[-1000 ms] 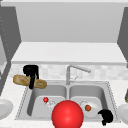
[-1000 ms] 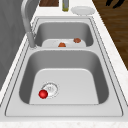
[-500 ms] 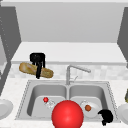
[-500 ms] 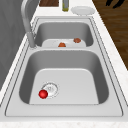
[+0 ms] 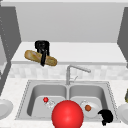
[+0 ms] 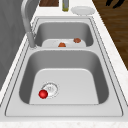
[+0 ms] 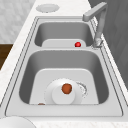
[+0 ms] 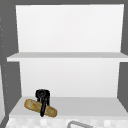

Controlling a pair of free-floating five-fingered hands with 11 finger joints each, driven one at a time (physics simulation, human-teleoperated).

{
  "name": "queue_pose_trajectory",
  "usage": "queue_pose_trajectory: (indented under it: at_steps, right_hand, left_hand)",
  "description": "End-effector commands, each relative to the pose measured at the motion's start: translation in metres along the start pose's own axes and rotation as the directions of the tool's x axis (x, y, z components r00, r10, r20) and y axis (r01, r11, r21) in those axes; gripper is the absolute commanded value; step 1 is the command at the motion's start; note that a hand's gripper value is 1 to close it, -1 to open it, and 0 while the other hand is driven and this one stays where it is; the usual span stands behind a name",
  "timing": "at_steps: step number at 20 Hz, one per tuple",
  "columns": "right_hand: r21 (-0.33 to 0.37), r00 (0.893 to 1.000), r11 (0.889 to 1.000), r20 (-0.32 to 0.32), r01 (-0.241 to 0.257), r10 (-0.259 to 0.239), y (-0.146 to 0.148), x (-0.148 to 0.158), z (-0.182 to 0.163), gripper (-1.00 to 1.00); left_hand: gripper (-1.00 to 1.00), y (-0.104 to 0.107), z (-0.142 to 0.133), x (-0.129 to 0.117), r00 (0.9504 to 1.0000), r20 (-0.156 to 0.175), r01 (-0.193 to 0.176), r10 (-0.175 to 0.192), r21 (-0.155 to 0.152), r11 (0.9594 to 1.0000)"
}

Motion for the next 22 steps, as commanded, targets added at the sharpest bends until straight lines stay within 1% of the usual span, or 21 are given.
queue_pose_trajectory:
  at_steps: [1,2,5,7,11,12,14,15,17,19,20,21,22]
  right_hand:
    - [0.0,1.0,1.0,0.0,0.0,0.0,0.0,0.0,0.0,0.0]
    - [0.0,1.0,1.0,0.0,0.0,0.0,0.0,0.0,0.0,0.0]
    - [0.0,1.0,1.0,0.0,0.0,0.0,0.0,0.0,0.0,0.0]
    - [0.0,1.0,1.0,0.0,0.0,0.0,0.0,0.0,0.0,0.0]
    - [0.0,1.0,1.0,0.0,0.0,0.0,0.0,0.0,0.0,0.0]
    - [0.0,1.0,1.0,0.0,0.0,0.0,0.0,0.0,0.0,0.0]
    - [0.0,1.0,1.0,0.0,0.0,0.0,0.0,0.0,0.0,0.0]
    - [0.0,1.0,1.0,0.0,0.0,0.0,0.0,0.0,0.0,0.0]
    - [0.0,1.0,1.0,0.0,0.0,0.0,0.0,0.0,0.0,0.0]
    - [0.0,1.0,1.0,0.0,0.0,0.0,0.0,0.0,0.0,0.0]
    - [0.0,1.0,1.0,0.0,0.0,0.0,0.0,0.0,0.0,0.0]
    - [0.0,1.0,1.0,0.0,0.0,0.0,0.0,0.0,0.0,0.0]
    - [0.0,1.0,1.0,0.0,0.0,0.0,0.0,0.0,0.0,0.0]
  left_hand:
    - [1.0,0.019,-0.001,-0.025,0.9993,-0.035,-0.014,0.014,0.003,0.9999]
    - [1.0,0.022,-0.004,-0.03,0.999,-0.045,-0.005,0.005,0.002,1.0]
    - [1.0,0.032,-0.01,-0.038,0.9983,-0.058,0.012,-0.012,0.004,0.9999]
    - [1.0,0.04,-0.015,-0.048,0.9974,-0.07,0.016,-0.017,-0.012,0.9998]
    - [1.0,0.053,-0.022,-0.07,0.9978,-0.066,0.01,-0.011,-0.012,0.9999]
    - [1.0,0.056,-0.025,-0.078,0.9983,-0.057,0.01,-0.01,-0.009,0.9999]
    - [1.0,0.061,-0.031,-0.09,0.9992,-0.034,0.023,-0.023,0.001,0.9997]
    - [1.0,0.063,-0.035,-0.098,0.9993,-0.028,0.025,-0.025,-0.002,0.9997]
    - [1.0,0.067,-0.037,-0.114,0.9997,-0.014,0.019,-0.019,0.012,0.9998]
    - [1.0,0.065,-0.036,-0.131,0.9996,-0.005,0.029,-0.029,0.036,0.9989]
    - [1.0,0.062,-0.036,-0.141,0.9995,0.001,0.032,-0.032,0.054,0.998]
    - [1.0,0.06,-0.037,-0.149,0.9993,0.003,0.038,-0.038,0.064,0.9972]
    - [1.0,0.057,-0.038,-0.155,0.9982,0.007,0.059,-0.059,0.075,0.9955]
